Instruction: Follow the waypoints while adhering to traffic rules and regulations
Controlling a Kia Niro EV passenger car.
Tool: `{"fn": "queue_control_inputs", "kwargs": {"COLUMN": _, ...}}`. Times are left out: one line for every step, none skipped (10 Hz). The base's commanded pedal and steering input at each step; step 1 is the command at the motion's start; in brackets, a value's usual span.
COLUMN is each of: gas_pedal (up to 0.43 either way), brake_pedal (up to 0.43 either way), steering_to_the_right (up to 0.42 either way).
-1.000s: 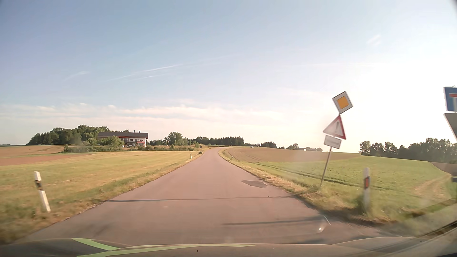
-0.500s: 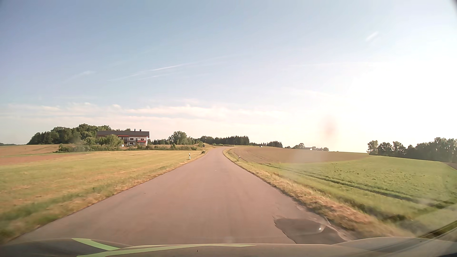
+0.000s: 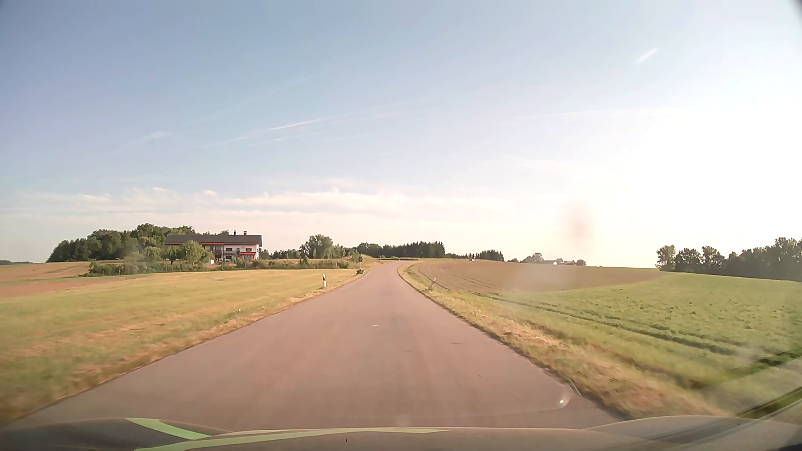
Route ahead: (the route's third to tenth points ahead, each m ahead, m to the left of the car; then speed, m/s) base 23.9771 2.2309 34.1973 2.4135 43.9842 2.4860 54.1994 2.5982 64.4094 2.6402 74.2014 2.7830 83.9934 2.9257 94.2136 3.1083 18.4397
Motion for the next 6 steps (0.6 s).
{"fn": "queue_control_inputs", "kwargs": {"gas_pedal": 0.197, "brake_pedal": 0.000, "steering_to_the_right": -0.008}}
{"fn": "queue_control_inputs", "kwargs": {"gas_pedal": 0.197, "brake_pedal": 0.000, "steering_to_the_right": -0.007}}
{"fn": "queue_control_inputs", "kwargs": {"gas_pedal": 0.197, "brake_pedal": 0.000, "steering_to_the_right": -0.007}}
{"fn": "queue_control_inputs", "kwargs": {"gas_pedal": 0.197, "brake_pedal": 0.000, "steering_to_the_right": -0.007}}
{"fn": "queue_control_inputs", "kwargs": {"gas_pedal": 0.197, "brake_pedal": 0.000, "steering_to_the_right": -0.007}}
{"fn": "queue_control_inputs", "kwargs": {"gas_pedal": 0.197, "brake_pedal": 0.000, "steering_to_the_right": -0.007}}
